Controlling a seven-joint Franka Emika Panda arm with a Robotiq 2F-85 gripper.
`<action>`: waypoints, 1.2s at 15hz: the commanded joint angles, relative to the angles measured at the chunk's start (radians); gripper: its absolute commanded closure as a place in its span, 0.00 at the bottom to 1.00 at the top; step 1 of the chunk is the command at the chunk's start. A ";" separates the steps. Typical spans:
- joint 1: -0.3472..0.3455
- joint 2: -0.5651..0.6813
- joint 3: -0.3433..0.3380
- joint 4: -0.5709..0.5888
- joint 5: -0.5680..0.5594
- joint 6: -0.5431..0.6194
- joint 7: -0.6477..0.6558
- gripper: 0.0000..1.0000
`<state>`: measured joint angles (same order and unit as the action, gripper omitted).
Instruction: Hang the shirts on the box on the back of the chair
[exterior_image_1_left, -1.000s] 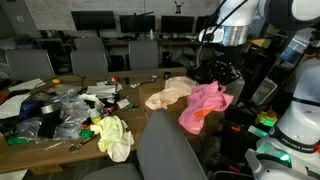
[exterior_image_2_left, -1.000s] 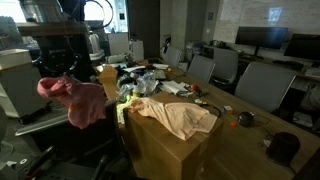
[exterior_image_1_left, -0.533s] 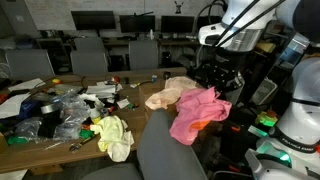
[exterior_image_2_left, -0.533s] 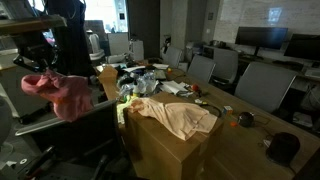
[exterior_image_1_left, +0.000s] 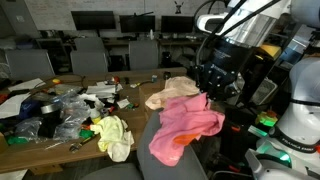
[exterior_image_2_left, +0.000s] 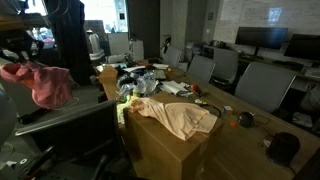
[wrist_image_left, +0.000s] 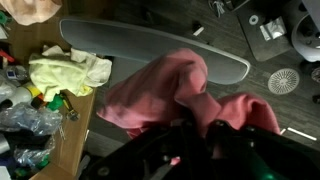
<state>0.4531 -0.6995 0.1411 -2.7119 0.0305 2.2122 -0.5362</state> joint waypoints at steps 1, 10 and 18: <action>0.030 0.056 0.003 0.029 0.031 0.074 0.046 0.98; -0.087 0.203 0.051 -0.025 -0.144 0.108 0.174 0.98; -0.156 0.341 0.087 -0.016 -0.269 0.086 0.291 0.98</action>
<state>0.3146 -0.4002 0.1994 -2.7512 -0.2001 2.2967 -0.2943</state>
